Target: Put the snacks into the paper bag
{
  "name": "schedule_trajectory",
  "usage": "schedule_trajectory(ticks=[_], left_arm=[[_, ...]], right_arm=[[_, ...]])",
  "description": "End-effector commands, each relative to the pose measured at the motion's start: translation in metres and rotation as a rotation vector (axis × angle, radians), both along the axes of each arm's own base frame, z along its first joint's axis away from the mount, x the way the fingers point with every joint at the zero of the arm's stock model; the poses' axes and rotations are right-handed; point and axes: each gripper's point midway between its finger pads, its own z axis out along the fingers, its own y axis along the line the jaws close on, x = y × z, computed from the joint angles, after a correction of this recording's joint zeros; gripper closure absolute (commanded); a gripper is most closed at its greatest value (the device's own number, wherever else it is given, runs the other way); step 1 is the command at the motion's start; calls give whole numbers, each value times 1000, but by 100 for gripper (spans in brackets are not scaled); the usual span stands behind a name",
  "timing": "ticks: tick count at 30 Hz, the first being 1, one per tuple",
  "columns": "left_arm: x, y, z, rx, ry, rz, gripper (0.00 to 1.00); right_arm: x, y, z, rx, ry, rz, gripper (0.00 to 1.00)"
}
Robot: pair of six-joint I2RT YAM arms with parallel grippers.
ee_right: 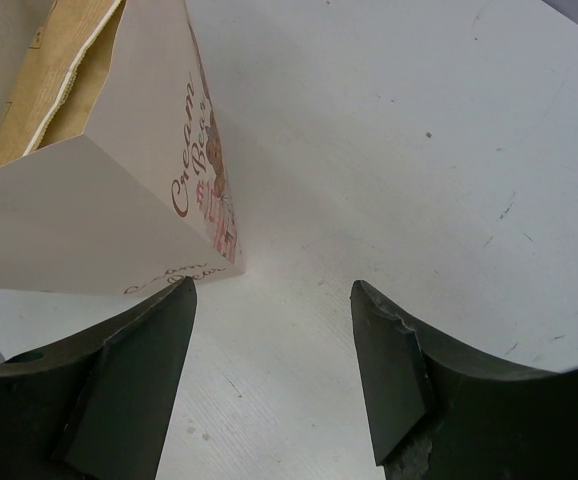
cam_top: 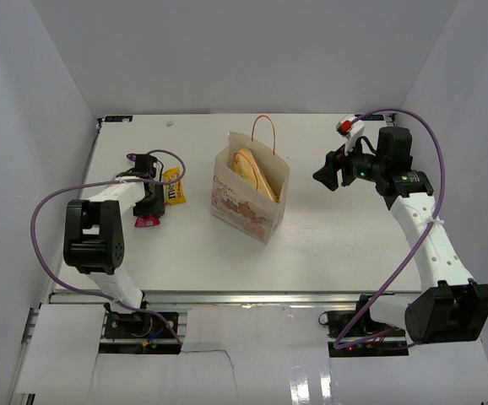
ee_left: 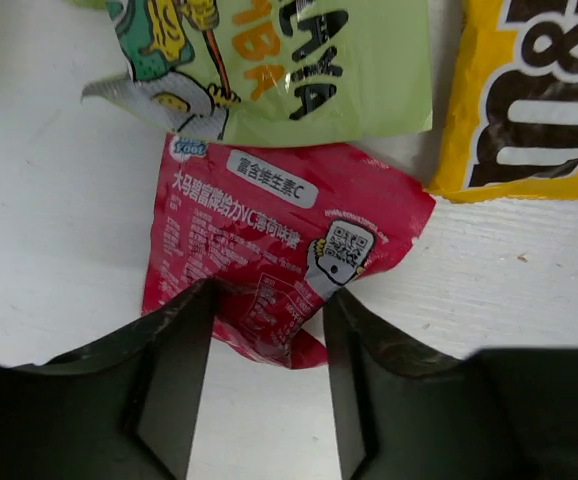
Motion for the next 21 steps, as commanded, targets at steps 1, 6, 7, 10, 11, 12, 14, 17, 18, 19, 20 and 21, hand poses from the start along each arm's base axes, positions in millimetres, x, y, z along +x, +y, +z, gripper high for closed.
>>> schedule_trajectory(ticks=[1, 6, 7, 10, 11, 12, 14, 17, 18, 19, 20, 21], left_arm=[[14, 1, 5, 13, -37, -33, 45], [9, -1, 13, -4, -82, -3, 74], [8, -2, 17, -9, -92, 0, 76], [6, -7, 37, -49, -158, 16, 88], [6, -12, 57, -77, -219, 14, 90], [3, -15, 66, -101, -247, 15, 91], [1, -26, 90, -173, -325, 23, 94], [-5, -56, 154, -357, -516, -26, 95], [-13, -72, 184, -442, -599, -80, 95], [-17, -82, 202, -513, -645, -94, 96], [-16, -92, 226, -574, -720, -126, 96], [-25, -106, 250, -657, -772, -181, 96]], right_arm=[[-4, 1, 12, 32, -27, 10, 31], [-7, 2, 13, 42, -25, 14, 31], [-6, 2, 13, 42, -24, 14, 31], [-7, 2, 15, 45, -26, 16, 31], [-6, 2, 16, 44, -30, 15, 31], [-7, 2, 16, 43, -30, 17, 31], [-6, 2, 17, 42, -32, 16, 31], [-6, 0, 18, 42, -35, 14, 31], [-5, 0, 17, 40, -35, 13, 31], [-5, 0, 17, 40, -36, 15, 31], [-5, -1, 17, 41, -35, 11, 31], [-4, 0, 18, 41, -35, 13, 31]])
